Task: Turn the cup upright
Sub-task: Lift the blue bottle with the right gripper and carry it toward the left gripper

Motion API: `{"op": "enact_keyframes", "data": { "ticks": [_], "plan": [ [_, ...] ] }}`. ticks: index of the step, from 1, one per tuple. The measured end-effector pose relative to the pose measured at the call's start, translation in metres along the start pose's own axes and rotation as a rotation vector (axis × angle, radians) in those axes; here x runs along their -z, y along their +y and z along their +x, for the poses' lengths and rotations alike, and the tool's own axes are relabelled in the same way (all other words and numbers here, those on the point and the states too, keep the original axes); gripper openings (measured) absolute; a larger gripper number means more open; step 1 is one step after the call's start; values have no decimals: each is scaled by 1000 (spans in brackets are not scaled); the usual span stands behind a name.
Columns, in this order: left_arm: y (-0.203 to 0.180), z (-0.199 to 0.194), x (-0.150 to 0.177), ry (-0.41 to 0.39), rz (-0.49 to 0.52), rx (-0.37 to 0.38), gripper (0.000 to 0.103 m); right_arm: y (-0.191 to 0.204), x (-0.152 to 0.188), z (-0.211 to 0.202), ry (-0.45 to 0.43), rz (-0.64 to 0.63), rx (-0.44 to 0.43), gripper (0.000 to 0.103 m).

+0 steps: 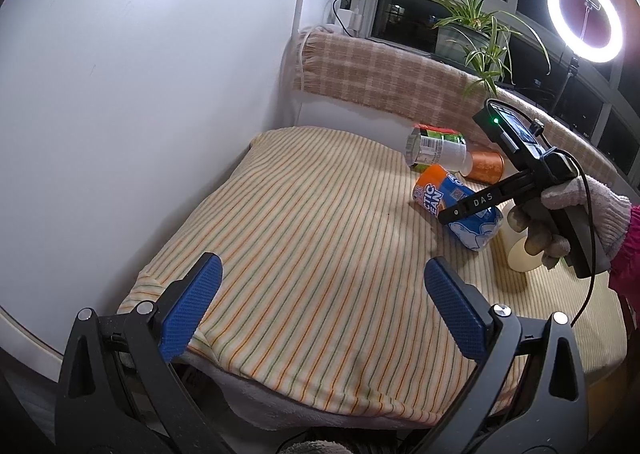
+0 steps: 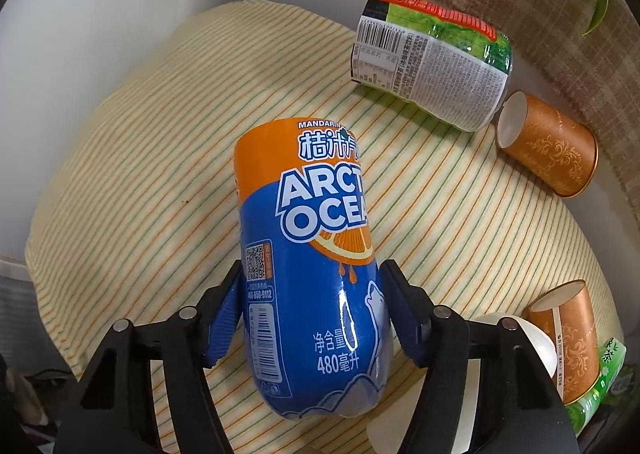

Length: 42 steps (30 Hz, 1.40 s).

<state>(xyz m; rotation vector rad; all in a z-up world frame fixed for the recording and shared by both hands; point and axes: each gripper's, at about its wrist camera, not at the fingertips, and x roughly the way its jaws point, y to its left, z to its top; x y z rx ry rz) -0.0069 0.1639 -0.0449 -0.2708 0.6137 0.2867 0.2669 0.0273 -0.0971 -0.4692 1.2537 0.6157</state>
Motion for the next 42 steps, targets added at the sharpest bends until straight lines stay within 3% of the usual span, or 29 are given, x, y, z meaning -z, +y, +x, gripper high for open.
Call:
{"op": "enact_keyframes", "data": {
  "ticks": [12, 24, 32, 42],
  "plan": [
    [-10, -2, -1, -11, 24, 5, 103, -10, 22, -41, -120, 70, -114, 64],
    [-44, 2, -5, -16, 71, 81, 103, -51, 102, -100, -306, 286, -268, 64],
    [-84, 11, -3, 0, 117, 175, 103, -82, 188, -112, -374, 523, -251, 64],
    [-137, 19, 9, 52, 192, 278, 102, -122, 253, -82, -323, 748, -191, 64]
  ]
}}
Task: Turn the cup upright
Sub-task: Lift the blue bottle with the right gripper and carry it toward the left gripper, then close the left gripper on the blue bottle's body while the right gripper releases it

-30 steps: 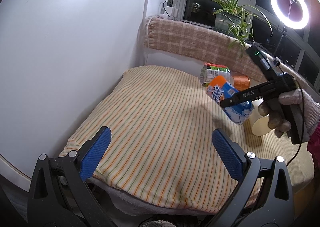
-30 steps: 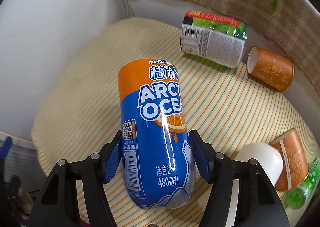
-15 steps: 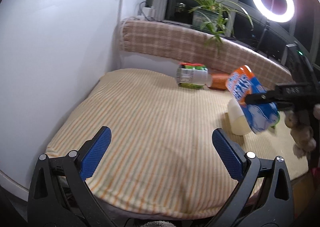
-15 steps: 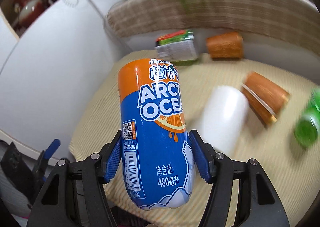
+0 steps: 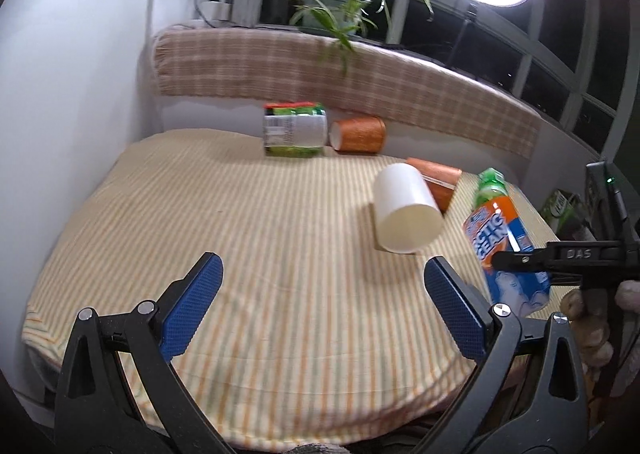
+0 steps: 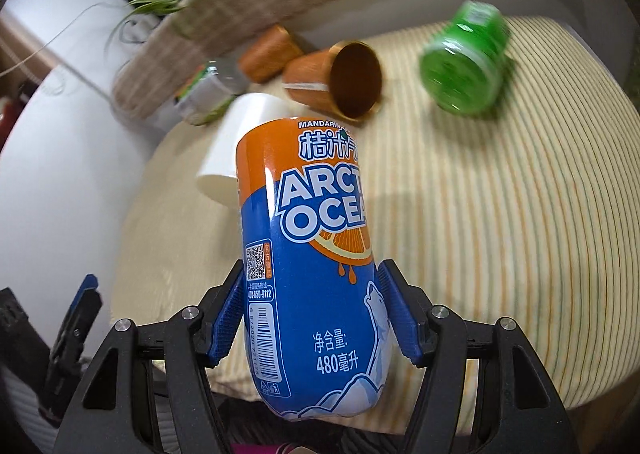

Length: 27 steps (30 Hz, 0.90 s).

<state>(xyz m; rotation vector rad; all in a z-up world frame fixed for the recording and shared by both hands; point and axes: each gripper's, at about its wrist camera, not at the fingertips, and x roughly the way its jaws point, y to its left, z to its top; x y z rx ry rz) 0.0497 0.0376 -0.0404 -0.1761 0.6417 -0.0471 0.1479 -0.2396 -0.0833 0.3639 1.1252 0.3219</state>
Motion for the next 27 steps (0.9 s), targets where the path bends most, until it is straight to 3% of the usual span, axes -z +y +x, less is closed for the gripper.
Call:
{"op": "enact_keyframes", "data": {
  "ticks": [13, 18, 23, 27],
  "plan": [
    [-28, 10, -5, 29, 26, 37, 102, -31, 2, 3, -9, 72, 20, 67],
    [-47, 17, -6, 50, 55, 75, 98, -34, 4, -9, -35, 42, 21, 74],
    [-66, 35, -7, 124, 47, 162, 97, -42, 15, -44, -126, 29, -13, 76],
    [-78, 55, -11, 225, -14, 277, 97, -54, 31, -74, -200, 42, -23, 77]
  ]
}}
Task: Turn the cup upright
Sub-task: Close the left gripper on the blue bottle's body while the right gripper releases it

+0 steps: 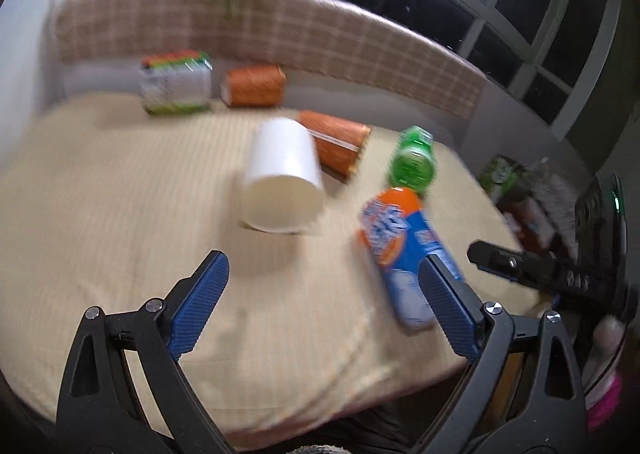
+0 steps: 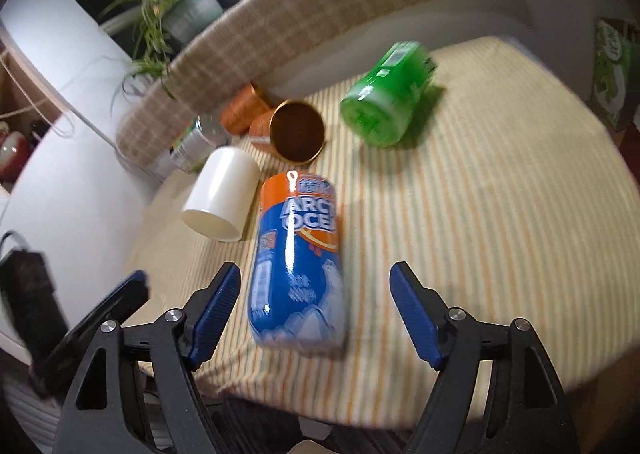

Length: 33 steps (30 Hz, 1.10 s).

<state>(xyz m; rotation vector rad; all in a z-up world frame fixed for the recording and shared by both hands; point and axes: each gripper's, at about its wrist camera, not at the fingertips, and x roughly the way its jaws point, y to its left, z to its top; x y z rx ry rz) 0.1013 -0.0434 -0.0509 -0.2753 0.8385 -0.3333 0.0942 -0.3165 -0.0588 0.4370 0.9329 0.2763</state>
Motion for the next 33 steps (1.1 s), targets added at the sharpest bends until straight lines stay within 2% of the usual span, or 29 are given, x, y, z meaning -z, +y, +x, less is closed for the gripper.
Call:
{"op": "enact_keyframes", "data": {
  "ticks": [4, 7, 10, 12, 23, 33],
  "plan": [
    [-5, 20, -11, 73, -79, 97, 97, -19, 10, -21, -38, 60, 14, 78],
    [-13, 36, -18, 117, -105, 133, 97, -36, 18, -33, -56, 112, 29, 78],
    [-19, 52, -22, 176, -140, 159, 88, -48, 25, -41, -65, 141, 48, 78],
    [-21, 64, -24, 216, -175, 194, 86, -53, 28, -43, -66, 155, 58, 78],
    [-15, 106, -27, 296, -274, 219, 85, -66, 36, -43, -56, 182, 56, 78],
    [-26, 129, -24, 334, -260, 224, 84, -73, 40, -45, -57, 207, 54, 78]
  ]
}}
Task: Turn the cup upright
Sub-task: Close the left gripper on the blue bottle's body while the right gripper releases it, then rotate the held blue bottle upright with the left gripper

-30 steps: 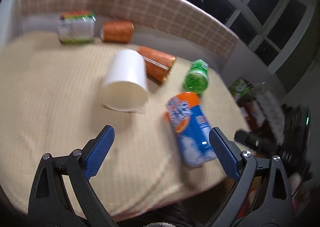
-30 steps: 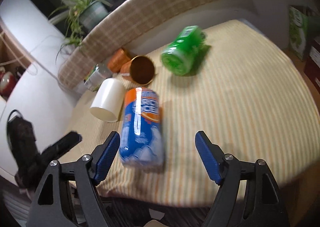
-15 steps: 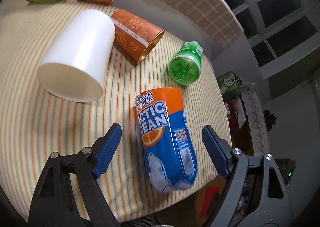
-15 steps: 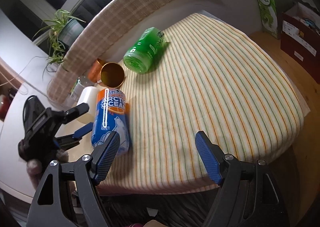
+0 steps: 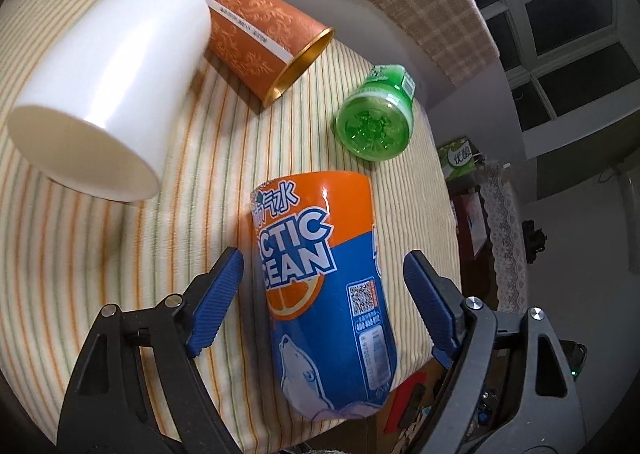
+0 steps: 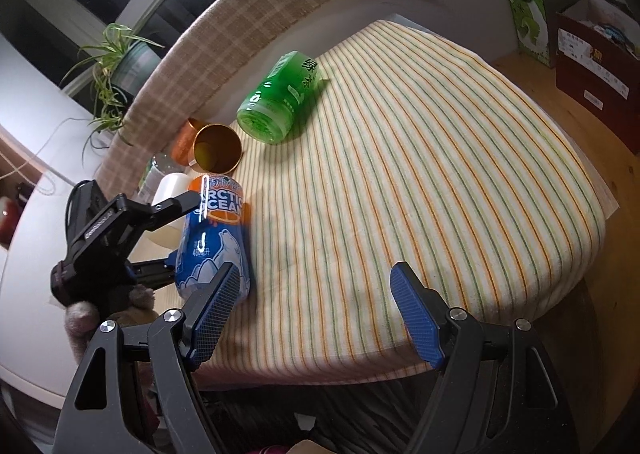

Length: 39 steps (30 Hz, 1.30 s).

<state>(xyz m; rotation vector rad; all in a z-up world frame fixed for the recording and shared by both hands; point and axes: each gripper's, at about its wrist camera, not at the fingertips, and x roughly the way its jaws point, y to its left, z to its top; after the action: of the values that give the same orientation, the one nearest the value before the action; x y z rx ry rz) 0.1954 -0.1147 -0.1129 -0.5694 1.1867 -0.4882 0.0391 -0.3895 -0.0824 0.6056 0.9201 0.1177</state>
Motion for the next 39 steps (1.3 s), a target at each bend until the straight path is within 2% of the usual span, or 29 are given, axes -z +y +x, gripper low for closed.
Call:
{"op": "enact_keyframes", "data": {
  "ticks": [6, 8, 17, 29, 39],
  "plan": [
    [2, 11, 2, 15, -3, -4, 76, -1, 0, -3, -12, -5, 9, 78],
    [1, 11, 1, 15, 5, -3, 69, -2, 0, -3, -14, -6, 16, 78],
    [-8, 1, 3, -31, 67, -33, 66, 1, 2, 3, 0, -15, 18, 78],
    [-41, -42, 16, -228, 277, -136, 63, 10, -1, 5, -3, -31, 23, 78],
    [-55, -54, 23, -346, 407, -252, 62, 13, 0, 3, -11, -35, 24, 78]
  ]
}}
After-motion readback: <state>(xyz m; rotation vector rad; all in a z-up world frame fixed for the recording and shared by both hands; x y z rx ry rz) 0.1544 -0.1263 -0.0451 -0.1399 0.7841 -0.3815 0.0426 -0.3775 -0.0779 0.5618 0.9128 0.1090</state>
